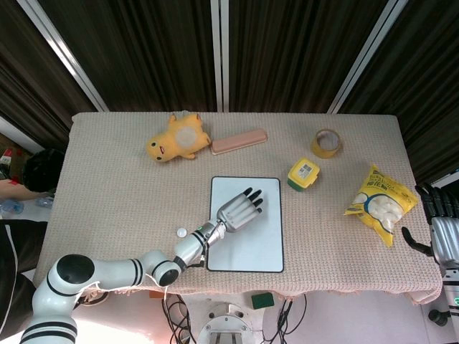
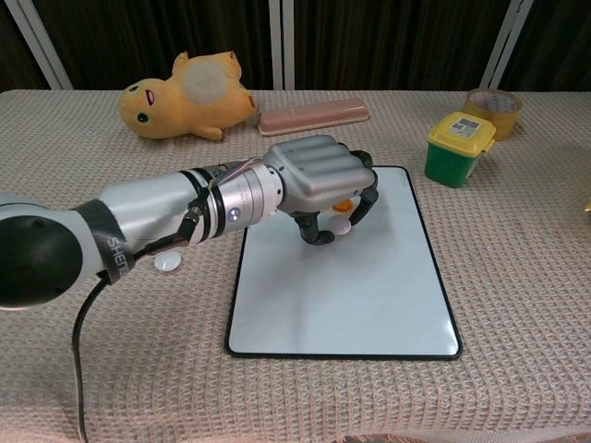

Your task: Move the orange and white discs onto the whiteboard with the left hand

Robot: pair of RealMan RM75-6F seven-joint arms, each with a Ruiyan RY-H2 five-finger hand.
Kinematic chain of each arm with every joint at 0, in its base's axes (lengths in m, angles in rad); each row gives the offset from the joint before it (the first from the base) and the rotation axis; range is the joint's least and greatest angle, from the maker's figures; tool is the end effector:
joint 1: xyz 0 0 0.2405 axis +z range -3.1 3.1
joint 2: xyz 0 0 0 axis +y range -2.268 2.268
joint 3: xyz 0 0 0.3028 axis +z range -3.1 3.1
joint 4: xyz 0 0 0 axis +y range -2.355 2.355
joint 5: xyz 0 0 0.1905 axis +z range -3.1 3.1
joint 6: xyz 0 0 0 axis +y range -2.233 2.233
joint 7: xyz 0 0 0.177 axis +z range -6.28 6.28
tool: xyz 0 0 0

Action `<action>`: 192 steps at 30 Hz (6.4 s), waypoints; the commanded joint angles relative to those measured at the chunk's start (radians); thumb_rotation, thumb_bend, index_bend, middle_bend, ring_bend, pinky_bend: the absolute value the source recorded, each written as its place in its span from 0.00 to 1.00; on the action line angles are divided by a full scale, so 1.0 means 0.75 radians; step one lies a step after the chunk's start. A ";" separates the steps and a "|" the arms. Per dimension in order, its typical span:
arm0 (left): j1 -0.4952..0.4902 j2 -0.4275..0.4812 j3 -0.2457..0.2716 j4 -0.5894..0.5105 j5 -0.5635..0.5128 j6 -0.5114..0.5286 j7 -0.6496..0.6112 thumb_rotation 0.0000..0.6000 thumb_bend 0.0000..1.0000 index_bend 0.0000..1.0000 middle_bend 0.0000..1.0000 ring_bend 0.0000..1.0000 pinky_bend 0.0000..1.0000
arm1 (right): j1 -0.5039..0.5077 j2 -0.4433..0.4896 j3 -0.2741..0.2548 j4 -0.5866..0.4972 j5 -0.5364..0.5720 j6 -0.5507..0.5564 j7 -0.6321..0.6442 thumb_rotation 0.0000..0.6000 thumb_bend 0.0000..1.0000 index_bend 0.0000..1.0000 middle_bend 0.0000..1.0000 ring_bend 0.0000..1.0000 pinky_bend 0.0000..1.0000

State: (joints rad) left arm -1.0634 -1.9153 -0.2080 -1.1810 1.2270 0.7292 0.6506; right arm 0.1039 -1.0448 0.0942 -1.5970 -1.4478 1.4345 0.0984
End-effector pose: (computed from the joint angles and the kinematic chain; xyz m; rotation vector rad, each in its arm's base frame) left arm -0.0236 0.3863 -0.1548 -2.3422 -0.3391 -0.8596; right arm -0.3528 -0.2313 0.2295 1.3387 -0.9219 0.9105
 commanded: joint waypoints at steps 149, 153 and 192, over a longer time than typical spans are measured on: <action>0.454 0.397 0.190 -0.385 0.425 0.333 -0.342 1.00 0.31 0.50 0.22 0.09 0.17 | 0.021 -0.018 -0.024 -0.036 -0.020 -0.037 -0.091 1.00 0.31 0.00 0.00 0.00 0.00; 0.378 0.307 0.123 -0.319 0.372 0.260 -0.321 1.00 0.31 0.50 0.22 0.09 0.17 | 0.021 -0.010 -0.022 -0.044 -0.015 -0.037 -0.096 1.00 0.31 0.00 0.00 0.00 0.00; 0.143 0.019 0.060 0.074 0.192 0.110 -0.317 1.00 0.31 0.51 0.22 0.09 0.17 | 0.021 -0.012 -0.009 0.003 0.022 -0.054 -0.041 1.00 0.31 0.00 0.00 0.00 0.00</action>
State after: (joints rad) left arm -0.9556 -1.9016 -0.1633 -1.1247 1.3709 0.8113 0.4133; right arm 0.1197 -1.0537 0.0874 -1.5949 -1.4315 1.3941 0.0681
